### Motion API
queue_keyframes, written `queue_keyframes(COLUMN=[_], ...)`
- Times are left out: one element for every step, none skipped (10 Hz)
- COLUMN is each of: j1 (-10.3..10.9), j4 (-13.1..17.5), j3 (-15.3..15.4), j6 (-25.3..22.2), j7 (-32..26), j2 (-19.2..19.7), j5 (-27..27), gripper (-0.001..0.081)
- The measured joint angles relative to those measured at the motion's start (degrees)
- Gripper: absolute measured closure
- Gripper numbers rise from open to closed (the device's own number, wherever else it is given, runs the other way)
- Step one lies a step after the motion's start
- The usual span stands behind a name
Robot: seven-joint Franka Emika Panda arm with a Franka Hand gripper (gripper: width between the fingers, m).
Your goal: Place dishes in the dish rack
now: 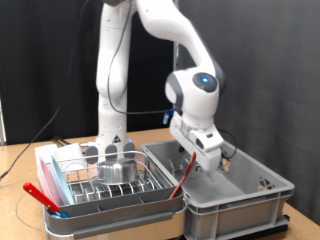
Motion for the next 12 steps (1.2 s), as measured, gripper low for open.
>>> queue_keyframes(j1=[0.43, 0.22, -0.15, -0.57, -0.94, -1.13, -1.19, -1.29, -1.53, -1.76, -1.86, -1.86], j4=[-0.22, -0.06, 0.25, 0.86, 1.42, 1.77, 1.94, 2.03, 2.16, 2.25, 2.19, 1.92], j3=[0.71, 0.62, 0.61, 0.6, 0.6, 0.6, 0.65, 0.84, 1.27, 1.79, 2.31, 2.77], j6=[2.89, 1.07, -1.62, -5.01, -7.45, -8.42, -8.54, -8.64, -9.58, -10.66, -11.44, -11.56], j7=[-0.34, -0.31, -0.18, 0.2, 0.92, 1.66, 1.88, 1.85, 1.57, 1.29, 1.25, 1.25], j2=[-1.13, -1.13, -1.21, -1.71, -2.74, -4.04, -5.35, -6.52, -7.61, -8.64, -9.52, -10.3], j5=[0.03, 0.21, 0.43, 0.5, 0.5, 0.5, 0.93, 2.12, 3.68, 4.63, 5.02, 5.14], gripper=[-0.0005, -0.0005, -0.0005, -0.0005, -0.0005, -0.0005, -0.0005, -0.0005, -0.0005, -0.0005, -0.0005, -0.0005])
